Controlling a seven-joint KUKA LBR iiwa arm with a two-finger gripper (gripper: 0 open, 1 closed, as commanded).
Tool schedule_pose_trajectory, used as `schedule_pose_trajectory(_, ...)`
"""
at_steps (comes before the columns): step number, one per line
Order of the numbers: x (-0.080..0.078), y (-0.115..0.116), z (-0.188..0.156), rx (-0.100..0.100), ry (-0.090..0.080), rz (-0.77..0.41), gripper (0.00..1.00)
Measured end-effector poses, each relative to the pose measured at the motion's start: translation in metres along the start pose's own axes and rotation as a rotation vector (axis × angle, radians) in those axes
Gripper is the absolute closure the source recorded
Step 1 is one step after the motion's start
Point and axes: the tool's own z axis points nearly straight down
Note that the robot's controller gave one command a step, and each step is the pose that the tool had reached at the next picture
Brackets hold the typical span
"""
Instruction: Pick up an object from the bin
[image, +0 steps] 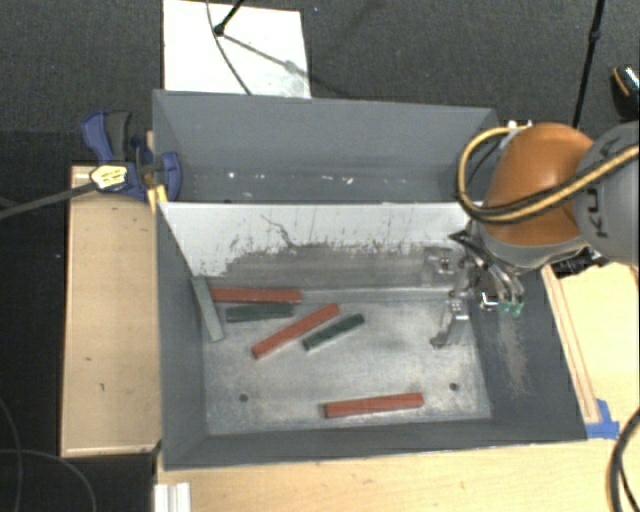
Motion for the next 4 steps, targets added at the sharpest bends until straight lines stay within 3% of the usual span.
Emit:
schedule_pose_trajectory(1,0.031,0.069,0.061,-0.003,0.0,-0.109,0.0)
schedule_pose_trajectory(2,-0.001,0.109,0.076,-0.001,-0.01,-0.193,0.0)
schedule_pose_trajectory(3,-0.001,0.107,0.075,0.001,-0.01,-0.192,1.0)
schedule_pose_trajectory(4,0.007,0.127,-0.072,0.001,-0.016,-0.32,1.0)
